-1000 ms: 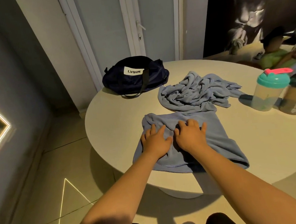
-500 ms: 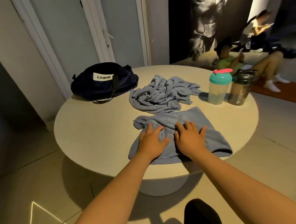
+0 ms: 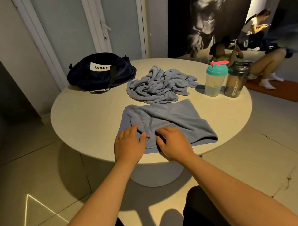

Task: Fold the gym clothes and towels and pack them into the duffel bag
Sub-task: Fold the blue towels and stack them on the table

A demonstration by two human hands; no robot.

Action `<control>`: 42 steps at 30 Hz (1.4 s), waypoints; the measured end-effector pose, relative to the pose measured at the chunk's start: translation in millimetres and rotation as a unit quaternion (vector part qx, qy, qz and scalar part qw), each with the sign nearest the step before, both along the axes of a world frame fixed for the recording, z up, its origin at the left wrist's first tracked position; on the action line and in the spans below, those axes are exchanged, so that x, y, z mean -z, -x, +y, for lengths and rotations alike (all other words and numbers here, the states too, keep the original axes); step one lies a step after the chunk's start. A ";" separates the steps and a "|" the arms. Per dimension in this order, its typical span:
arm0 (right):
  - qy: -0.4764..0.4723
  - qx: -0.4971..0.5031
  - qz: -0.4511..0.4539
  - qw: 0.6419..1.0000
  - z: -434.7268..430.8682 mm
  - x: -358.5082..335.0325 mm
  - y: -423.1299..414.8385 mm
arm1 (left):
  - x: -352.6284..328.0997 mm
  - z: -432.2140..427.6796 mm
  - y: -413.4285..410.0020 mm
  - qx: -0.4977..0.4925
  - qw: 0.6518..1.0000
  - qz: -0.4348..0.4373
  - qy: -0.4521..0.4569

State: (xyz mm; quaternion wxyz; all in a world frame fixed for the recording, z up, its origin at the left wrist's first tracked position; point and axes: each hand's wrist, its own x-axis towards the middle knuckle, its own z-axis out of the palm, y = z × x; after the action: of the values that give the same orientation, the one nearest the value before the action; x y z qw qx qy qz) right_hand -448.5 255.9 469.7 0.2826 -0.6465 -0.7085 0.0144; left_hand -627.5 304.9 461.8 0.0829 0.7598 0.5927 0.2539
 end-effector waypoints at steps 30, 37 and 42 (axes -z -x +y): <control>-0.033 -0.022 -0.009 0.999 -6.8 4.5 -1.5 | 5.6 -6.4 0.9 0.076 0.995 -0.044 -0.049; -0.034 -0.021 -0.012 0.999 -5.2 6.4 -2.7 | -2.8 -12.4 0.3 0.094 0.987 -0.121 -0.043; -0.020 -0.002 -0.052 0.998 -3.7 5.5 -1.8 | -9.0 -10.6 3.7 0.039 0.975 -0.211 -0.062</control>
State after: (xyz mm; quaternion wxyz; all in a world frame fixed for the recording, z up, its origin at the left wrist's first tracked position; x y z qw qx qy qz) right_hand -446.7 252.2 464.3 0.2580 -0.6394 -0.7236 -0.0329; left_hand -631.2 294.3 470.8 0.1685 0.7155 0.5147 0.4412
